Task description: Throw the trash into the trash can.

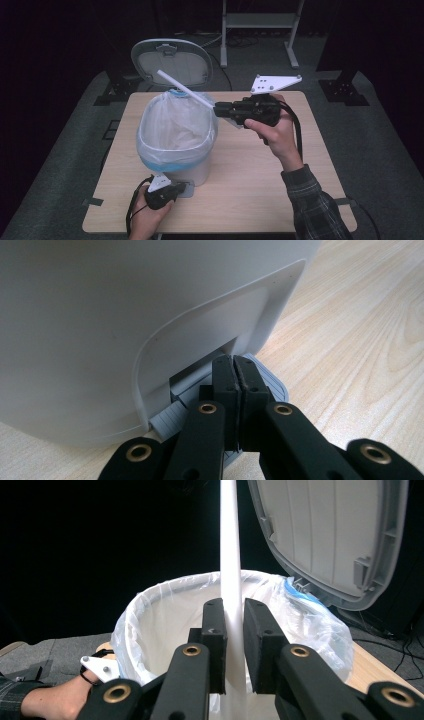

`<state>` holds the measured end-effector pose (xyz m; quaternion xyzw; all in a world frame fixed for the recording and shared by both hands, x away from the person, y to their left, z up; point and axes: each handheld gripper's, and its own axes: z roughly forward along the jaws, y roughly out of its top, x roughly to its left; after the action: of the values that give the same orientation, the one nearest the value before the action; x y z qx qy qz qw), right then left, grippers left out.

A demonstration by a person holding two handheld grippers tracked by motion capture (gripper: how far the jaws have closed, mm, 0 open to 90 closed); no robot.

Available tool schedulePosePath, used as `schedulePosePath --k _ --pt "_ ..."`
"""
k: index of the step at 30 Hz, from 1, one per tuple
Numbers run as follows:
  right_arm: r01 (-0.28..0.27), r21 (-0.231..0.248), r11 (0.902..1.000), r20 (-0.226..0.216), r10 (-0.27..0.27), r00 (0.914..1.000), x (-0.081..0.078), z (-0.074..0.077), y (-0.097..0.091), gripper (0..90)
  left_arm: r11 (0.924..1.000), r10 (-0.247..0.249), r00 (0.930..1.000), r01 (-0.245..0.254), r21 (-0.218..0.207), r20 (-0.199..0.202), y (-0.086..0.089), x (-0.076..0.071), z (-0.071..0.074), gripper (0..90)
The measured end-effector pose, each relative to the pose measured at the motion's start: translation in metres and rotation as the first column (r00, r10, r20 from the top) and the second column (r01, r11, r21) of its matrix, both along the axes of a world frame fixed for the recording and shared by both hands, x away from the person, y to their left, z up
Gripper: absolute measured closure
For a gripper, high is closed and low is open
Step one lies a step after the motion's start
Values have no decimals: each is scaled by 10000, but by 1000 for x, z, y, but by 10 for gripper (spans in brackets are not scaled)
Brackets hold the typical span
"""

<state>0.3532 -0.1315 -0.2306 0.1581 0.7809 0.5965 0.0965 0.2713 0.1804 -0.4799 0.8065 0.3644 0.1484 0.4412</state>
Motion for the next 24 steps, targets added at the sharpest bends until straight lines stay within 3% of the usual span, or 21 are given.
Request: schedulePosePath --k 12,24 --pt "67 -294 9995 -218 -74 9997 14 -4 16 794 10000 2 10000 -2 -20 1 0 0 0 890" --pt "-1 -369 9993 -247 -8 9997 15 -3 22 790 10000 -8 10000 8 -20 2 0 0 0 890"
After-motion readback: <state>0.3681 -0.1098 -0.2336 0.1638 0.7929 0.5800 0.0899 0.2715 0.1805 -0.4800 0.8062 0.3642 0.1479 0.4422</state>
